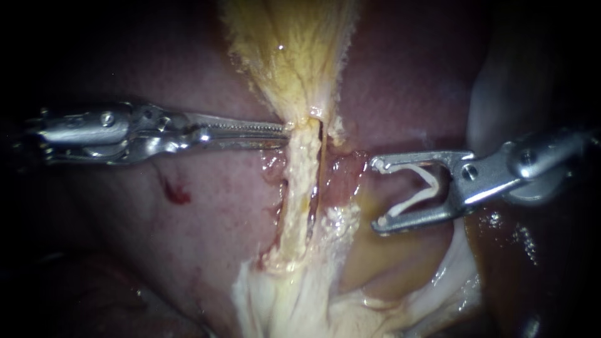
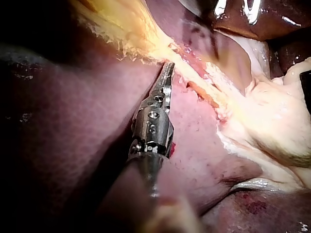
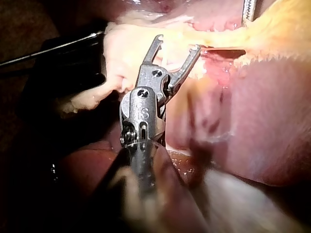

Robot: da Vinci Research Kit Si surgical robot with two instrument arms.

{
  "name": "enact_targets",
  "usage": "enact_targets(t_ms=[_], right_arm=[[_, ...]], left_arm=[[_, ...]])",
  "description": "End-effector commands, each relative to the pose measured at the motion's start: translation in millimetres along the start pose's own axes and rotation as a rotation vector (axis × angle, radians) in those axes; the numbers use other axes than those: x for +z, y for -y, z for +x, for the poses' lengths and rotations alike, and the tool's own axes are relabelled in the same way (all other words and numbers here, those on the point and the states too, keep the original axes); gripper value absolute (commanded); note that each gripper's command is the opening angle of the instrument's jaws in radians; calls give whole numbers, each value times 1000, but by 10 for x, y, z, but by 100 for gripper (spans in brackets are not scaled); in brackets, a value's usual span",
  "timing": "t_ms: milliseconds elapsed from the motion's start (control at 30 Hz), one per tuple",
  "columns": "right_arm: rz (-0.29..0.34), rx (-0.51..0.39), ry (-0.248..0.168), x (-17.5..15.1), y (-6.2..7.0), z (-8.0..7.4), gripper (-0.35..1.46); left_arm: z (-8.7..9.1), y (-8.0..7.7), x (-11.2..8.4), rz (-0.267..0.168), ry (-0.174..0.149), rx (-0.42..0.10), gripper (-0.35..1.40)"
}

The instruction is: Grabbing gallbladder

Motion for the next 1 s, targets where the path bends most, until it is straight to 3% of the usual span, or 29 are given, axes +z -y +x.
enact_targets(t_ms=[33,367,467,733,1000], right_arm=[[-1,1,0,0,0,0,46],[-1,1,0,0,0,0,46],[-1,1,0,0,0,-1,46],[-1,1,0,0,0,-1,46],[-1,1,0,0,0,-1,46]], left_arm=[[-3,0,-5,6,0,-6,-35],[-30,-5,-73,10,-8,-51,-35],[-45,-7,-87,4,7,-61,-35],[-73,-5,-107,-3,52,-81,-35],[-77,-6,-112,-4,60,-78,-35]])
